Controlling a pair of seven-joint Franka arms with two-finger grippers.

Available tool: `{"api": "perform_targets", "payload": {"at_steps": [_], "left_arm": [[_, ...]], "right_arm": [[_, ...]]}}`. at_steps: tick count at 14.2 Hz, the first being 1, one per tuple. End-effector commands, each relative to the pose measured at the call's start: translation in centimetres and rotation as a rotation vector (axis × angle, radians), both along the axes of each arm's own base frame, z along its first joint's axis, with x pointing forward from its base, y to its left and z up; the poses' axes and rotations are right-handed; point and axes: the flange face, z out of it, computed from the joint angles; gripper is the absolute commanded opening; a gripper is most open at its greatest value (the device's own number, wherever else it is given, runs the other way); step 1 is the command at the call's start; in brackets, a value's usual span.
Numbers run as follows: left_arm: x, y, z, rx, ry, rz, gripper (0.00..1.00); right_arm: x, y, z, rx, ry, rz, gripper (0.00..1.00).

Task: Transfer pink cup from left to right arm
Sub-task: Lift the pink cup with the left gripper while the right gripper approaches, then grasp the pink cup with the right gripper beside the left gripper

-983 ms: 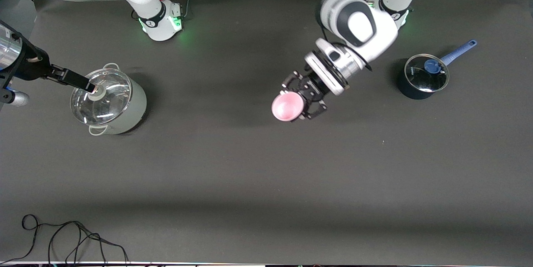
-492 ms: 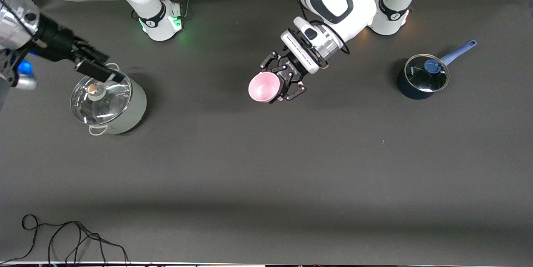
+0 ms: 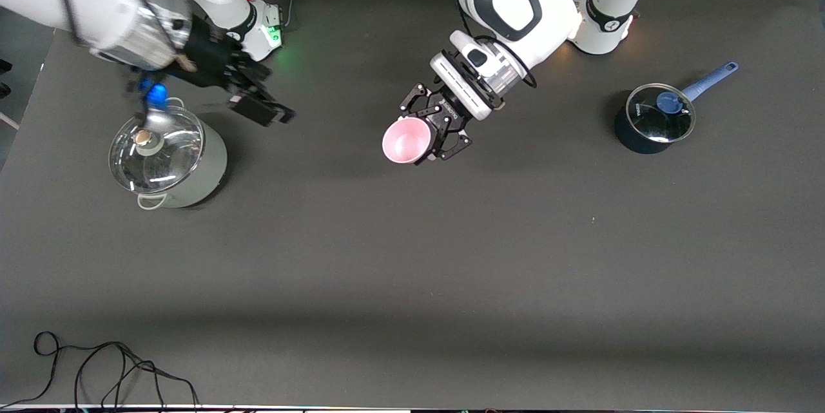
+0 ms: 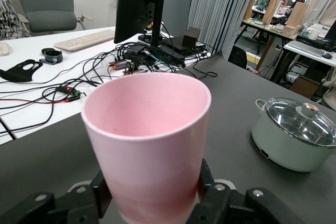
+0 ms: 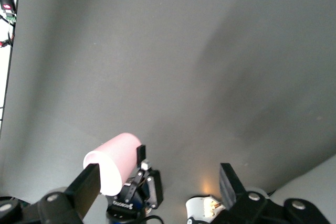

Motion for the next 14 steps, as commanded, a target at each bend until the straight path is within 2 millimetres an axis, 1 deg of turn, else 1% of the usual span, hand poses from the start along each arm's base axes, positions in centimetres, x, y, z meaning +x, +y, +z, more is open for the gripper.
{"api": "perform_targets", "payload": {"at_steps": [1,4,5,6,8,11,12,13,14], "left_arm": [[0.1,-0.4,0.5,-0.002,0.006,0.017,0.57],[0.3,-0.3,0.1,0.000,0.011,0.019,0.57],[0.3,-0.3,0.1,0.000,0.011,0.019,0.57],[0.2,-0.3,0.2,0.000,0.011,0.018,0.57],[0.2,-0.3,0.2,0.000,0.011,0.018,0.58],[0.3,-0.3,0.1,0.002,0.011,0.020,0.58],[0.2,-0.3,0.1,0.001,0.013,0.018,0.58],[0.2,-0.3,0.2,0.000,0.011,0.018,0.59],[0.3,-0.3,0.1,0.002,0.011,0.020,0.59]], "right_arm": [[1.0,4.5,-1.1,-0.026,0.018,-0.033,1.00],[-0.4,10.5,-4.2,-0.113,-0.003,-0.015,1.00],[-0.8,12.2,-5.4,-0.134,-0.006,-0.013,1.00],[-0.9,13.4,-6.5,-0.143,-0.004,-0.002,1.00],[-1.1,14.9,-8.0,-0.156,-0.005,0.015,1.00],[-0.6,15.6,-9.9,-0.168,0.009,0.029,0.99],[-0.6,15.9,-10.4,-0.171,0.013,0.033,0.98],[-0.6,15.9,-10.5,-0.172,0.014,0.036,0.80],[-0.6,15.9,-10.4,-0.170,0.011,0.041,0.52]]}}
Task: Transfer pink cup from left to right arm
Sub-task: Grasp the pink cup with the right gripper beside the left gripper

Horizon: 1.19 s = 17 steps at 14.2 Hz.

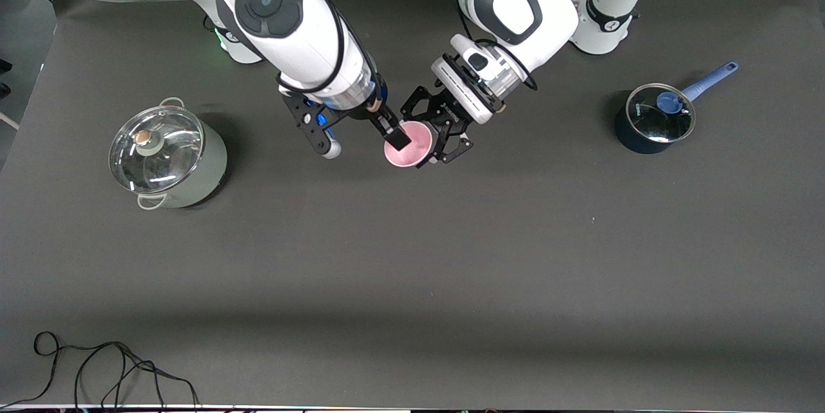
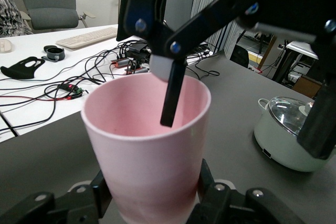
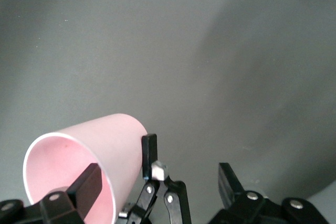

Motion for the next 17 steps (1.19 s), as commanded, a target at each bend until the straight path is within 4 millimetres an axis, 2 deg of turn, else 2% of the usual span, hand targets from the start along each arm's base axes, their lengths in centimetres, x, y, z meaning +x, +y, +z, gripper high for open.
{"api": "perform_targets", "payload": {"at_steps": [1,2,6,9,10,12,15,17], "left_arm": [[0.0,-0.4,0.4,-0.001,0.004,0.013,0.59],[0.0,-0.4,0.4,-0.001,0.004,0.013,0.59],[0.1,-0.3,0.4,-0.003,0.007,0.016,0.61],[0.2,-0.2,0.4,-0.002,0.007,0.017,0.70],[0.2,-0.1,0.4,-0.002,0.005,0.019,0.74],[0.4,0.0,0.3,-0.002,0.006,0.022,0.98],[0.9,0.5,-0.1,-0.001,0.017,0.033,0.99],[1.6,1.4,-0.7,0.007,0.025,0.054,0.99]], "right_arm": [[0.4,0.4,0.6,0.002,-0.024,0.001,0.26],[0.4,0.3,0.8,0.004,-0.028,-0.001,0.01],[0.5,0.3,0.8,0.007,-0.033,0.012,0.00],[0.6,0.1,0.9,0.007,-0.036,0.014,0.00],[0.6,0.0,1.0,0.008,-0.038,0.012,0.00],[0.8,-0.3,1.4,0.013,-0.047,0.026,0.00],[1.3,-1.3,1.9,0.017,-0.060,0.044,0.00],[2.1,-2.8,2.1,0.017,-0.061,0.068,0.00]]}}
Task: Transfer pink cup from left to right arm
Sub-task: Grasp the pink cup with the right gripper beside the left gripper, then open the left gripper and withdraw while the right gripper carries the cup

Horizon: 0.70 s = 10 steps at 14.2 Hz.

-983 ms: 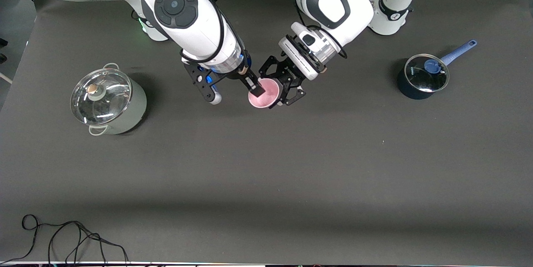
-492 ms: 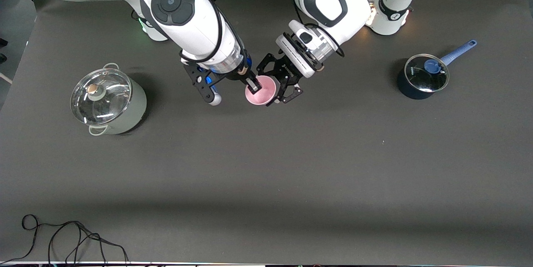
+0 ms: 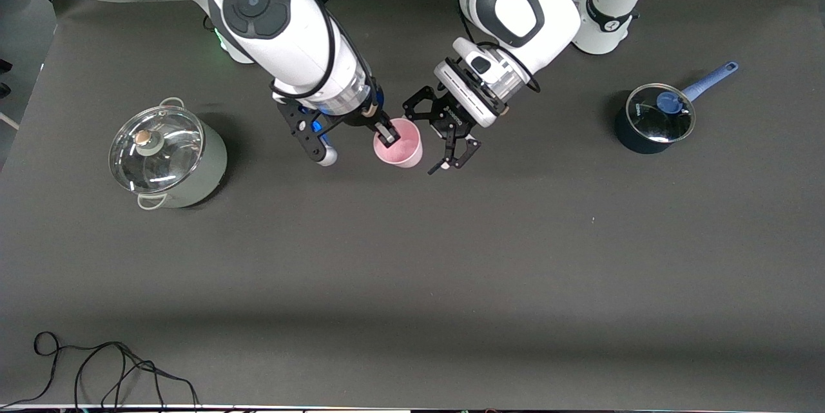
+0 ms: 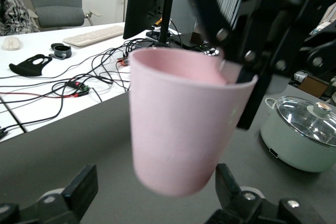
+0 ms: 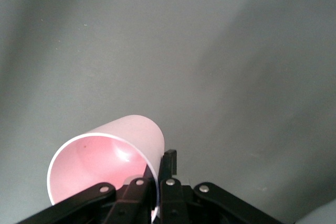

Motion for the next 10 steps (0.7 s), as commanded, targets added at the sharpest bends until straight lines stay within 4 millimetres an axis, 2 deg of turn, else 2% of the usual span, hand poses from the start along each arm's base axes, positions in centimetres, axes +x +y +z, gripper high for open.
{"api": "perform_targets", "payload": {"at_steps": [1,4,7,10], "left_arm": [[1.3,1.3,-0.8,0.002,0.029,0.045,0.99],[3.3,3.8,-2.5,0.007,0.070,0.104,0.99],[4.7,6.0,-4.3,0.066,0.083,0.145,0.99],[6.0,7.3,-4.3,0.065,0.070,0.168,1.00]], "right_arm": [[1.0,-2.4,1.0,-0.010,-0.008,0.066,0.00],[2.2,-7.2,2.1,-0.017,0.006,0.193,0.00],[3.0,-14.4,5.2,-0.003,0.008,0.287,0.00],[2.9,-23.0,7.4,0.012,0.045,0.431,0.00]]}}
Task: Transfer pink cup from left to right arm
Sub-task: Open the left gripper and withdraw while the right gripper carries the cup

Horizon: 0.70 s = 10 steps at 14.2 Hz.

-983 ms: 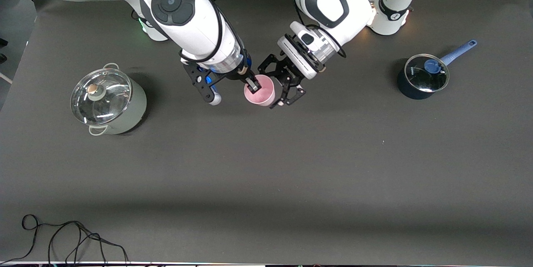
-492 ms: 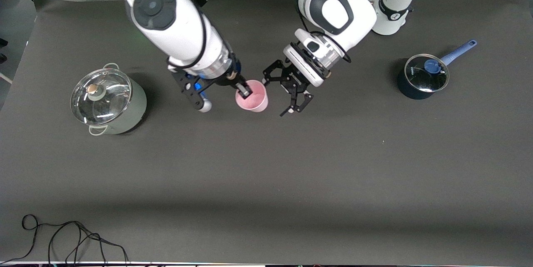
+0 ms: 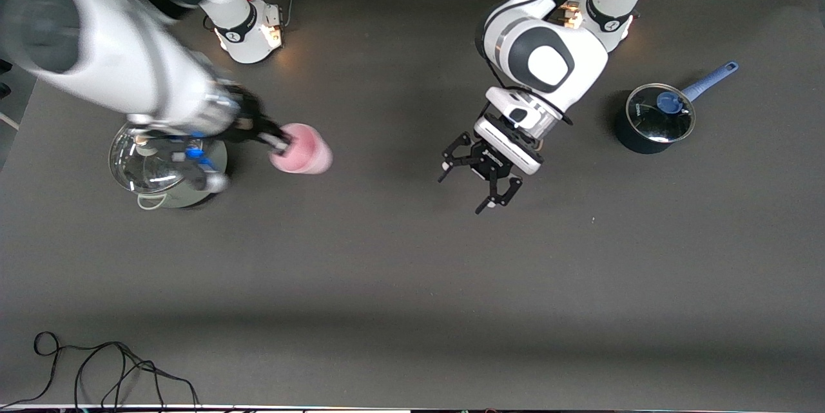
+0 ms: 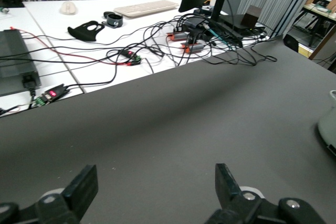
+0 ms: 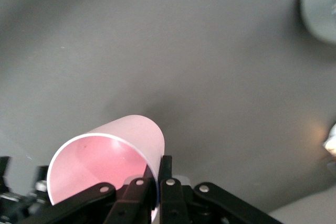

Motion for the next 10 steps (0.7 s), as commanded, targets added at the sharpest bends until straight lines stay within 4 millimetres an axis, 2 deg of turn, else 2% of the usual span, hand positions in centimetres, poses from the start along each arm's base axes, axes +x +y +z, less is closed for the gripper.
{"api": "perform_targets", "payload": {"at_steps": [1,3,5,6,8,10], "left_arm": [[1.7,1.3,1.1,0.022,-0.047,0.019,1.00],[3.0,2.6,1.5,0.070,-0.096,0.006,1.00],[3.7,3.6,1.5,0.084,-0.113,0.007,1.00],[3.8,3.5,1.6,0.080,-0.120,-0.001,1.00],[4.4,3.9,1.8,0.103,-0.152,-0.022,1.00],[6.2,5.4,1.7,0.178,-0.233,-0.096,1.00]], "right_arm": [[-1.0,-7.2,2.4,0.024,0.014,0.130,0.00],[-1.6,-12.7,3.6,0.049,-0.013,0.212,0.00],[-2.1,-18.3,3.4,0.063,-0.040,0.324,0.00],[-2.1,-20.5,3.0,0.060,-0.043,0.362,0.00],[-1.7,-23.2,1.2,0.057,-0.061,0.403,0.00],[-1.4,-24.4,-1.8,0.044,-0.085,0.436,0.00]]}}
